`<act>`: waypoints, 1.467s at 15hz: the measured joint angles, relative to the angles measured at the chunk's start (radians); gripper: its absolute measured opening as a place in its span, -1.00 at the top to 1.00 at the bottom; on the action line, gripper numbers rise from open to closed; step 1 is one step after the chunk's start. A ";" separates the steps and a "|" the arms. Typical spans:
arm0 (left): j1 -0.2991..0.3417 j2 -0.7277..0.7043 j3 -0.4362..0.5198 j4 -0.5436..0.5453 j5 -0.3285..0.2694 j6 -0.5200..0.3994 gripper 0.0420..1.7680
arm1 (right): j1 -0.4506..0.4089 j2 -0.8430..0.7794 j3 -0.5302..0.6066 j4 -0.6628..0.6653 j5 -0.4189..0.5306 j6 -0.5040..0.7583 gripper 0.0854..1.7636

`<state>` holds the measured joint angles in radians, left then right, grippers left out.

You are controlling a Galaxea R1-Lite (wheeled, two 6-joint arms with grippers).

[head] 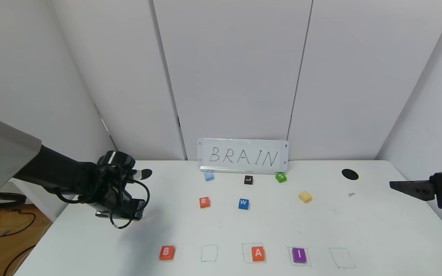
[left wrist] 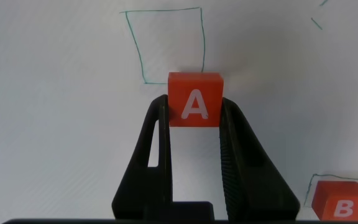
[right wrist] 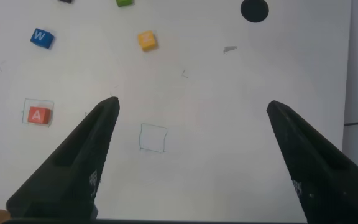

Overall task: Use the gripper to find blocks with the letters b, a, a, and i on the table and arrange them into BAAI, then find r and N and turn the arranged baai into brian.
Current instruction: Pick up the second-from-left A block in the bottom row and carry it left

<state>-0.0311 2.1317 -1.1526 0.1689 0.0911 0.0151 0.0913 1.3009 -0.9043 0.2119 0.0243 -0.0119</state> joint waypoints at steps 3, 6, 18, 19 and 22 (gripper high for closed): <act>0.011 0.037 -0.037 0.005 -0.001 0.000 0.47 | 0.000 0.000 0.001 0.000 0.000 0.000 -0.94; 0.018 0.057 -0.054 0.004 -0.010 0.001 0.47 | 0.000 0.001 0.001 0.001 0.000 0.000 -0.94; 0.068 0.097 -0.093 0.002 -0.054 0.024 0.47 | 0.023 0.003 0.018 0.000 -0.006 -0.001 -0.94; 0.068 0.099 -0.094 0.003 -0.054 0.023 0.47 | 0.023 0.003 0.018 -0.001 -0.006 -0.002 -0.94; 0.068 0.097 -0.097 0.007 -0.054 0.021 0.47 | 0.023 0.007 0.019 0.000 -0.007 -0.002 -0.94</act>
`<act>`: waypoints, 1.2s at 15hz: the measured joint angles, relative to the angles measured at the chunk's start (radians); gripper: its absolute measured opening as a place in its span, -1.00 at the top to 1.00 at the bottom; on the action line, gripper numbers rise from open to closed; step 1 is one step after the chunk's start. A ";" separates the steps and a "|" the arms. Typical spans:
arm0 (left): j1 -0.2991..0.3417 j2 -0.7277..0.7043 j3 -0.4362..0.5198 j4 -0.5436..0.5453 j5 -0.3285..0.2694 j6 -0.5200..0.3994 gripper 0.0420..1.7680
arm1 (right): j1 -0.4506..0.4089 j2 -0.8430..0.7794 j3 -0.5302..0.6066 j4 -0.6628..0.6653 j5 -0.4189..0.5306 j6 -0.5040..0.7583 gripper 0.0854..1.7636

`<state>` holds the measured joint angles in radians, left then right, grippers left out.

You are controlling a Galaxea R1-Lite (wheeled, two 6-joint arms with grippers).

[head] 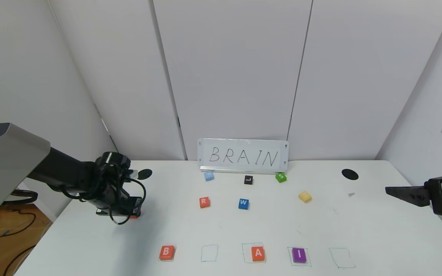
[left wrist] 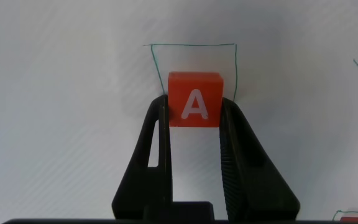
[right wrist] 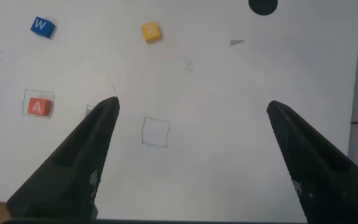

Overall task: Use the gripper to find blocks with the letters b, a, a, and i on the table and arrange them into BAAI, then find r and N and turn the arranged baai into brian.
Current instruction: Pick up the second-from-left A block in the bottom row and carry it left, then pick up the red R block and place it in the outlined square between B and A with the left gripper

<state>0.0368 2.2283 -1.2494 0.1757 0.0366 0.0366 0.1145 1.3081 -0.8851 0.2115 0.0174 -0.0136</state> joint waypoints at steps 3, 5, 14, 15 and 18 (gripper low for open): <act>0.000 -0.003 0.000 0.001 0.000 0.001 0.47 | 0.000 0.002 0.000 0.000 -0.001 0.000 -0.94; -0.002 -0.002 0.001 0.001 0.000 0.001 0.25 | 0.000 0.002 0.000 0.000 -0.001 0.000 -0.94; -0.019 -0.076 0.000 0.003 -0.010 -0.042 -0.56 | 0.012 0.001 0.004 -0.001 -0.005 0.000 -0.94; -0.031 -0.090 -0.001 0.021 -0.010 -0.073 -0.60 | 0.012 0.000 0.005 -0.001 -0.004 0.000 -0.94; -0.091 -0.131 -0.074 0.211 -0.009 -0.197 -0.71 | 0.012 -0.006 0.005 -0.001 -0.003 0.000 -0.94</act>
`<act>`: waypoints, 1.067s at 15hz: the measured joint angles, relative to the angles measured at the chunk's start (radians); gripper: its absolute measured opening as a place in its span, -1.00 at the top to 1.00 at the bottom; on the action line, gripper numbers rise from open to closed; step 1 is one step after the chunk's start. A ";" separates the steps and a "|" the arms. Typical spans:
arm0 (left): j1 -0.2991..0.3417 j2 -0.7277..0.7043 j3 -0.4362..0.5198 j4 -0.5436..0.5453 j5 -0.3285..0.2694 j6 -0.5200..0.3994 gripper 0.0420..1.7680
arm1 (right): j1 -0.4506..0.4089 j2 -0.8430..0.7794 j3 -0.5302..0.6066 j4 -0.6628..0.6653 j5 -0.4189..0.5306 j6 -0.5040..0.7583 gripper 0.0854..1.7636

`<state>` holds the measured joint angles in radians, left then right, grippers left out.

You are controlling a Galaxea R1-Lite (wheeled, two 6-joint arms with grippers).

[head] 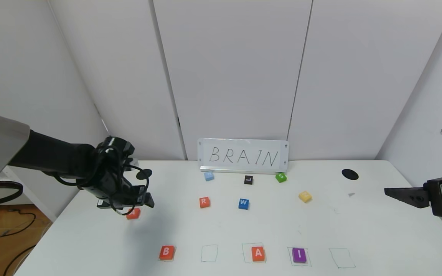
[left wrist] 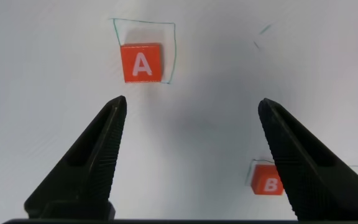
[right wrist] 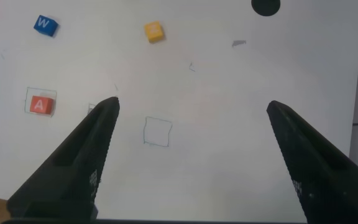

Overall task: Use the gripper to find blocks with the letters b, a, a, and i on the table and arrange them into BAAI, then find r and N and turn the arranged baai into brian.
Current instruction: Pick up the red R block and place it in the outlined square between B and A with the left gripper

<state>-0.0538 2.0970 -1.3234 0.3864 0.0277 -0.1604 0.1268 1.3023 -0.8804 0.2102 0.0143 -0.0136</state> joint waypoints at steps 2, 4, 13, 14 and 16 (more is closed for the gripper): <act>-0.064 -0.014 -0.089 0.142 0.003 -0.123 -0.76 | 0.000 -0.004 0.000 0.000 0.001 0.000 -0.94; -0.139 -0.018 -0.166 0.223 0.010 -0.223 -0.80 | 0.000 -0.007 0.000 0.001 0.003 0.001 -0.94; -0.313 0.109 -0.380 0.246 0.032 -0.451 -0.90 | 0.001 -0.017 0.000 0.001 0.004 0.000 -0.94; -0.326 0.132 -0.401 0.247 0.053 -0.464 -0.90 | 0.002 -0.018 0.000 0.001 0.003 0.000 -0.94; -0.344 0.169 -0.441 0.248 0.077 -0.470 -0.91 | 0.002 -0.018 0.000 0.002 0.003 0.000 -0.94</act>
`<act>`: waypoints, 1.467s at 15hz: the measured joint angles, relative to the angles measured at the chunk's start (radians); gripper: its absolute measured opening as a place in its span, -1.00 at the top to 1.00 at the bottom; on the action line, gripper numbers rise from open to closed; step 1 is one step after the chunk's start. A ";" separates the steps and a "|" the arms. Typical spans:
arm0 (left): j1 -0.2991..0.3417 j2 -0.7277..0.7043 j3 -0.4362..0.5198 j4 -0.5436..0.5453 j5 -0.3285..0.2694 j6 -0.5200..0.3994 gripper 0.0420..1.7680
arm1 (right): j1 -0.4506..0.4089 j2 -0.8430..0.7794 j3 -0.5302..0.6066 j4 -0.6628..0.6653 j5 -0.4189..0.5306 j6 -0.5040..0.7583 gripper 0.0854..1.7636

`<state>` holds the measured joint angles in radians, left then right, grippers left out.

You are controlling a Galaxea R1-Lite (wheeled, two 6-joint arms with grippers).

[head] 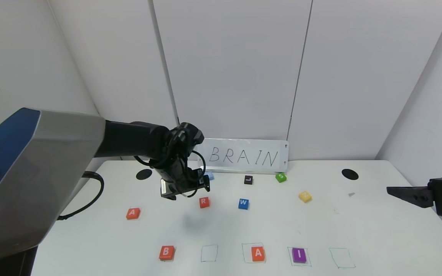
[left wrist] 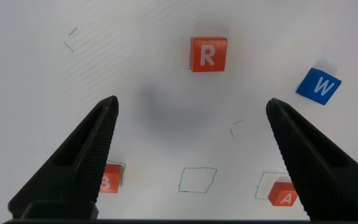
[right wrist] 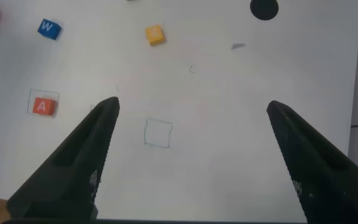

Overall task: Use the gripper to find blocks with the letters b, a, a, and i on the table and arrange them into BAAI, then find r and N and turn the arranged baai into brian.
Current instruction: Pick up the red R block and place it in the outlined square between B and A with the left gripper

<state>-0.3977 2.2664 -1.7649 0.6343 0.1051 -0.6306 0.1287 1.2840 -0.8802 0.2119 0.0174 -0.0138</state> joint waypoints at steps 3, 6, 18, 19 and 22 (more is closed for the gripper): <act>-0.015 0.055 -0.067 0.005 0.038 -0.001 -0.92 | 0.004 0.000 0.001 0.000 -0.002 0.000 -0.94; -0.031 0.112 -0.120 0.033 0.093 -0.023 -0.92 | 0.006 -0.001 0.001 0.000 -0.002 0.001 -0.94; -0.069 0.227 -0.197 0.027 0.174 -0.095 -0.94 | 0.006 -0.005 0.001 0.000 -0.002 0.000 -0.94; -0.069 0.229 -0.197 0.028 0.174 -0.095 -0.94 | 0.006 -0.005 0.001 0.000 -0.002 0.000 -0.94; -0.069 0.235 -0.195 0.031 0.170 -0.089 -0.94 | 0.006 -0.006 0.001 0.000 -0.001 0.001 -0.94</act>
<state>-0.4666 2.5011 -1.9598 0.6657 0.2755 -0.7194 0.1347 1.2777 -0.8789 0.2119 0.0162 -0.0132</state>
